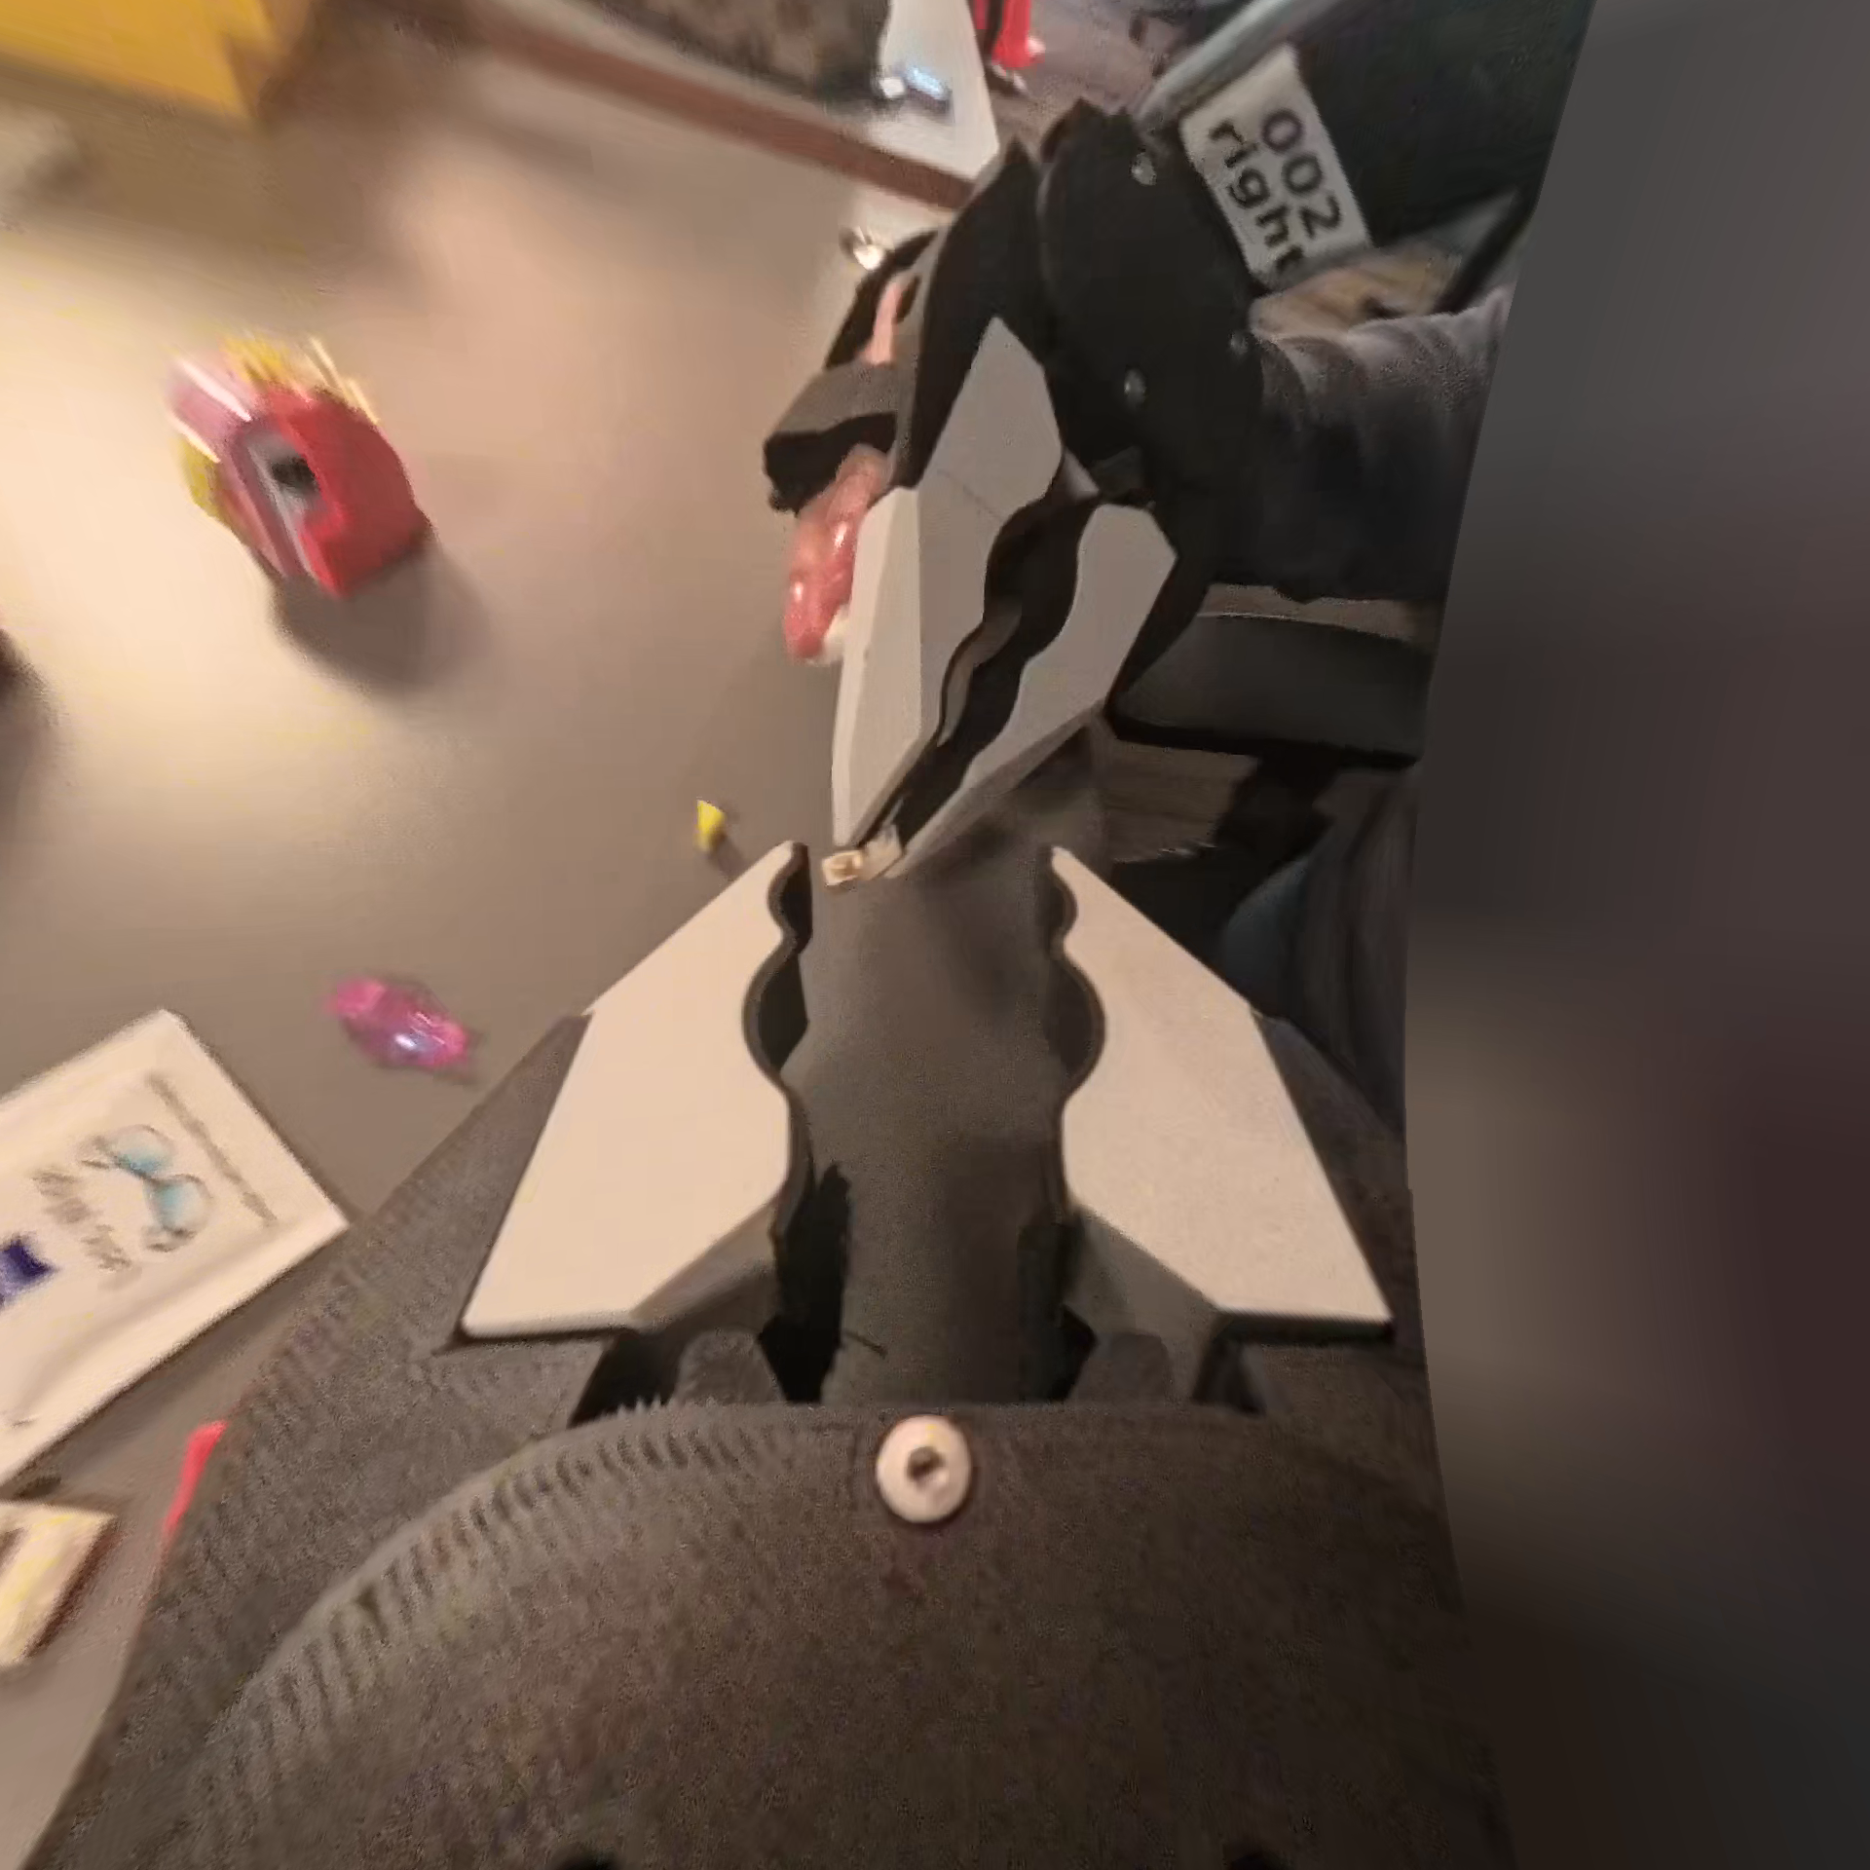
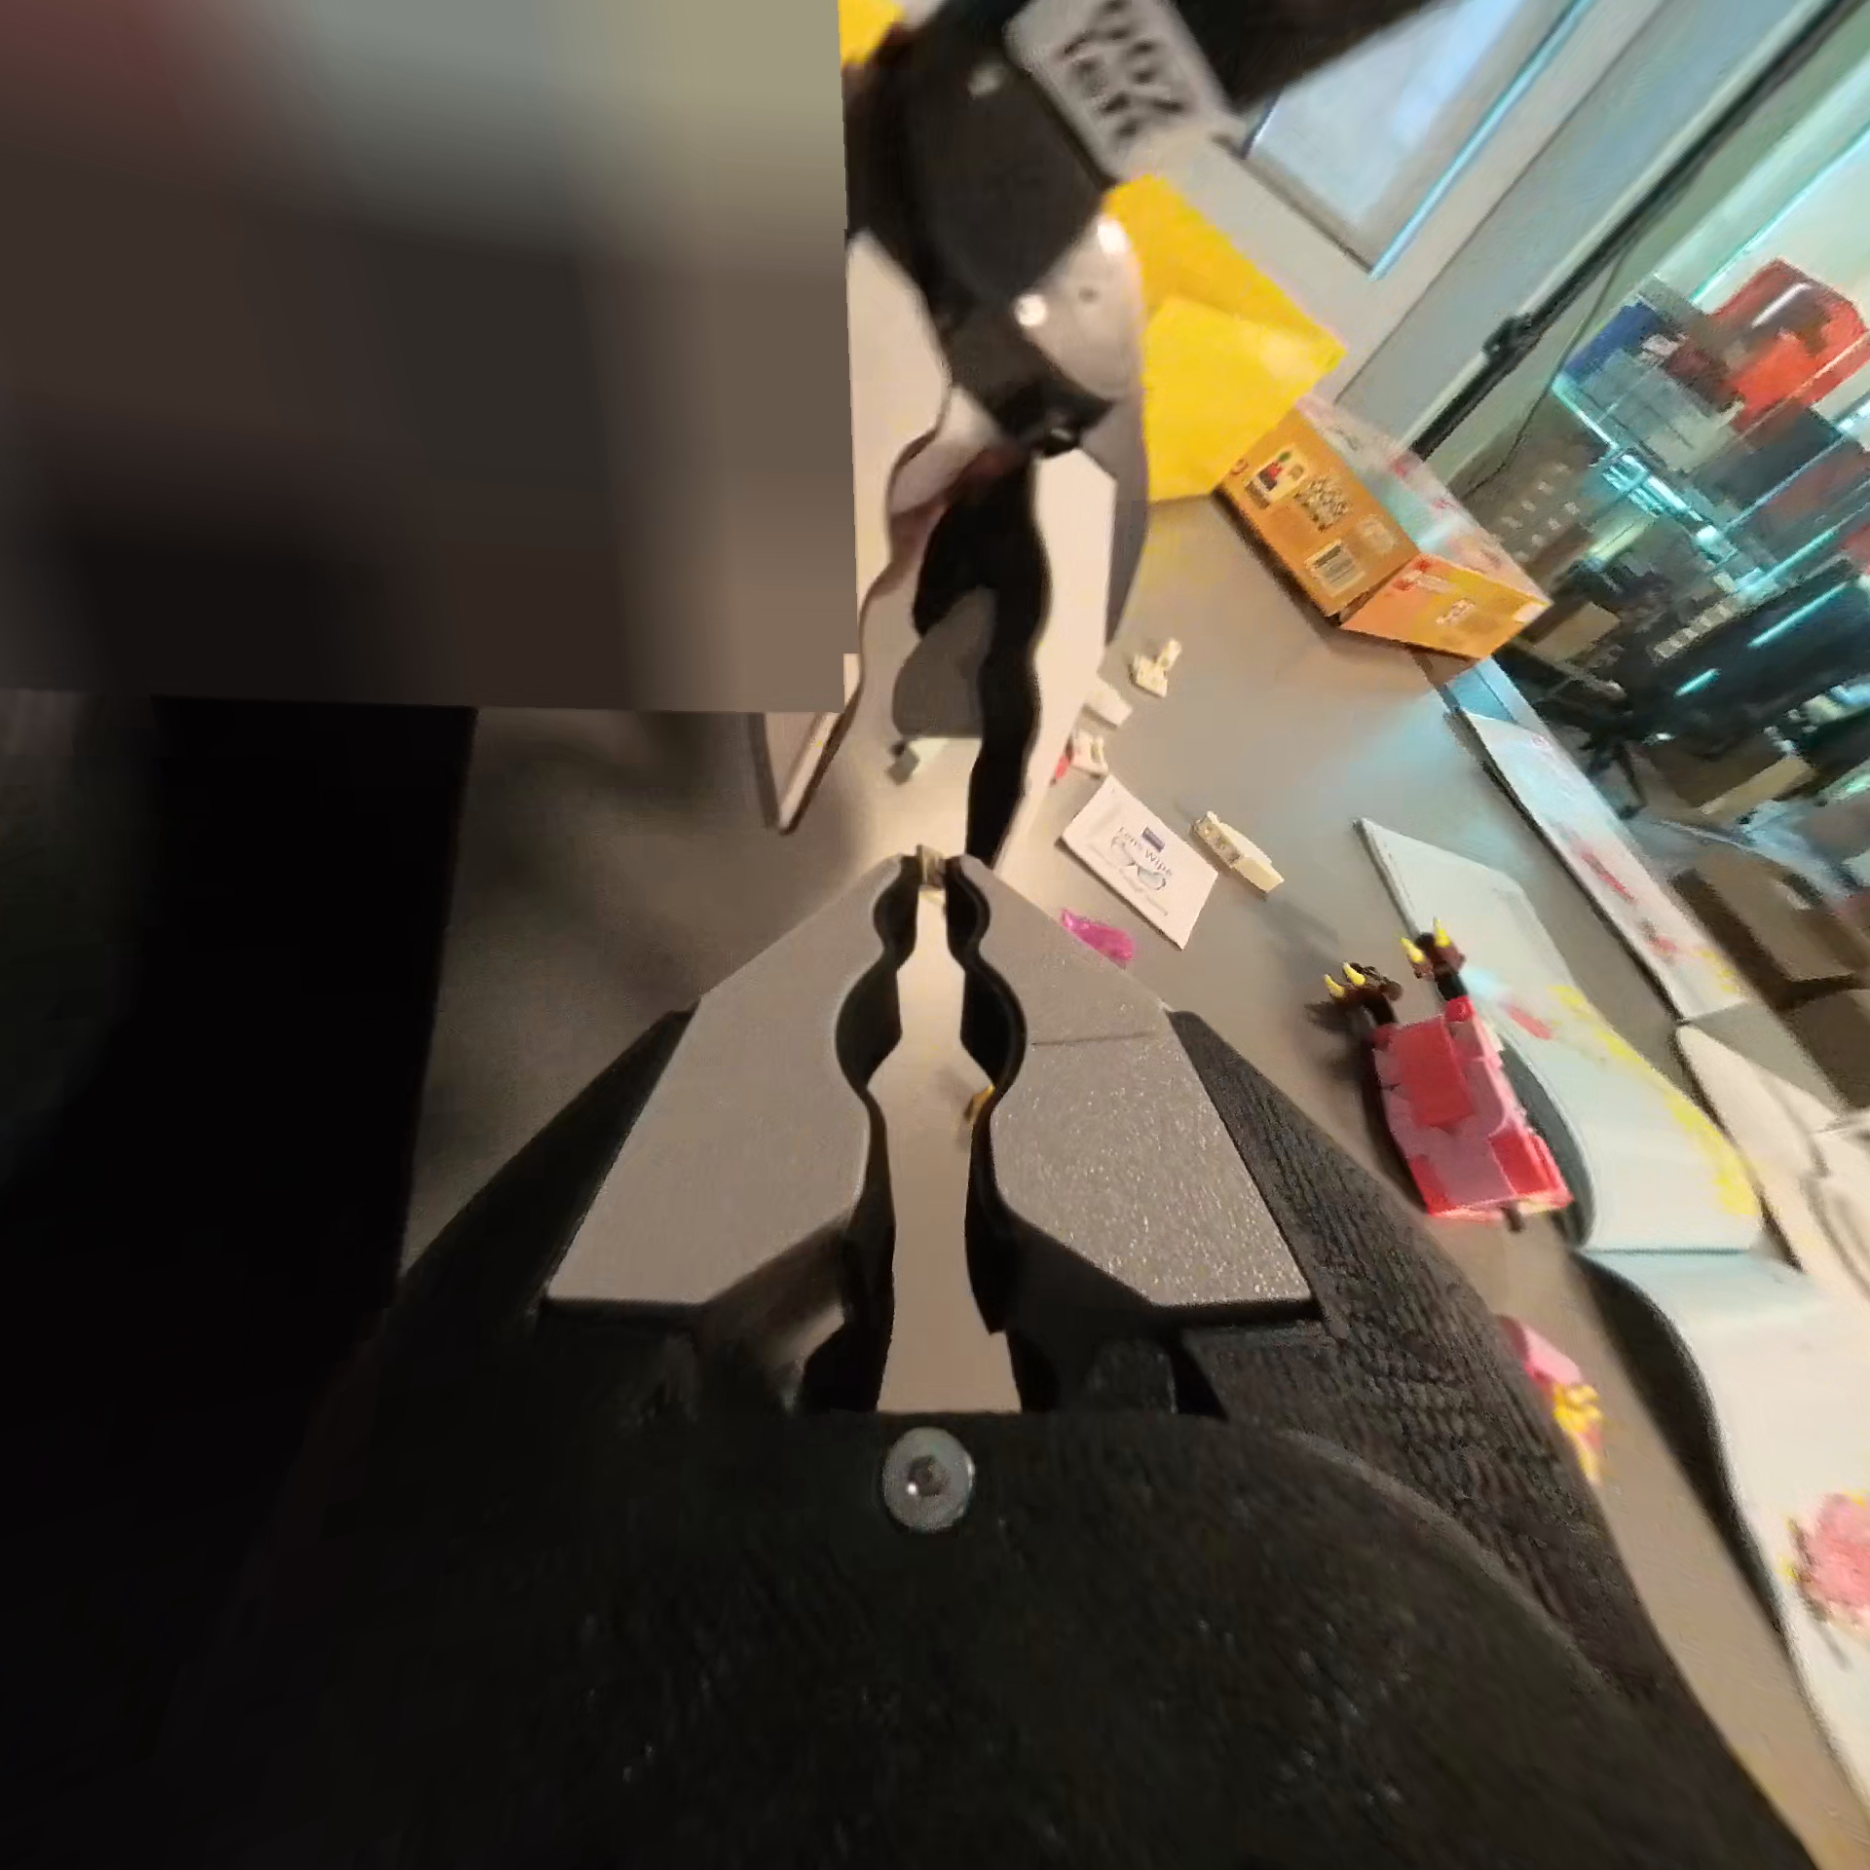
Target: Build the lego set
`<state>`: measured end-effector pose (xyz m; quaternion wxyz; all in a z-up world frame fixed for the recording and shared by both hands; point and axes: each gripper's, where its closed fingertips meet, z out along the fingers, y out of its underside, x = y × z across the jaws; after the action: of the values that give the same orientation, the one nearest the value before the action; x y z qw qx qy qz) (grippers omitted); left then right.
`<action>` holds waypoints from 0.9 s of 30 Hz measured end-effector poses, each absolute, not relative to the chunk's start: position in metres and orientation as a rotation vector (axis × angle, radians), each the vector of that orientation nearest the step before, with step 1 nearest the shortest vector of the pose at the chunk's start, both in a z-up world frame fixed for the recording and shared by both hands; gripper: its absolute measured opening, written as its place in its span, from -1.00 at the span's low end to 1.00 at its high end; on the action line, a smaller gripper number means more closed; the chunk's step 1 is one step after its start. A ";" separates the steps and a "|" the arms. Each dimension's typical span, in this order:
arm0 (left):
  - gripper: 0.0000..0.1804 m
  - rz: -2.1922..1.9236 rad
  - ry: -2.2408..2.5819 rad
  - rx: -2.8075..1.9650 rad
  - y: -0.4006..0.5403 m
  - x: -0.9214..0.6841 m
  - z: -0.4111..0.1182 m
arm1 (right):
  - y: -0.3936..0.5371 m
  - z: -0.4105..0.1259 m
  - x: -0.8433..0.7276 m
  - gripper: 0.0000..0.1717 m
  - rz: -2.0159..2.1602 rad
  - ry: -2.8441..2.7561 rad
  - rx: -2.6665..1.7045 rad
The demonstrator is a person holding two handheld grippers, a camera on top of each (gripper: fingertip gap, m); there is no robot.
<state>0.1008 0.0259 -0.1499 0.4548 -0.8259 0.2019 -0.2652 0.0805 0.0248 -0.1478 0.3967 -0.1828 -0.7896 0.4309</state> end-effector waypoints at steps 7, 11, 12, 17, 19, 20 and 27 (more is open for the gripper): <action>-0.95 -0.227 0.622 -1.850 0.041 0.097 -0.131 | 0.029 -0.117 0.089 -0.96 1.411 -1.883 -0.555; -0.96 -0.235 0.631 -1.816 0.042 0.098 -0.127 | 0.031 -0.114 0.091 -0.96 1.434 -1.889 -0.556; -0.96 -0.220 0.635 -1.823 0.043 0.098 -0.129 | 0.032 -0.116 0.091 -0.96 1.419 -1.902 -0.559; -0.97 -0.260 0.617 -1.912 0.048 0.095 -0.143 | 0.041 -0.134 0.089 -0.96 1.332 -2.019 -0.622; -0.97 -0.302 0.620 -1.987 0.049 0.096 -0.157 | 0.043 -0.148 0.090 -0.96 1.275 -2.100 -0.678; -0.97 -0.302 0.632 -2.023 0.049 0.096 -0.164 | 0.043 -0.155 0.090 -0.96 1.239 -2.132 -0.699; -0.96 -0.295 0.661 -2.177 0.049 0.094 -0.187 | 0.047 -0.181 0.090 -0.96 1.079 -2.259 -0.787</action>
<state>0.0945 0.0491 -0.1866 0.4112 -0.8650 0.2625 -0.1173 0.0900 0.0473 -0.1807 0.2559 -0.2900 -0.8320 0.3977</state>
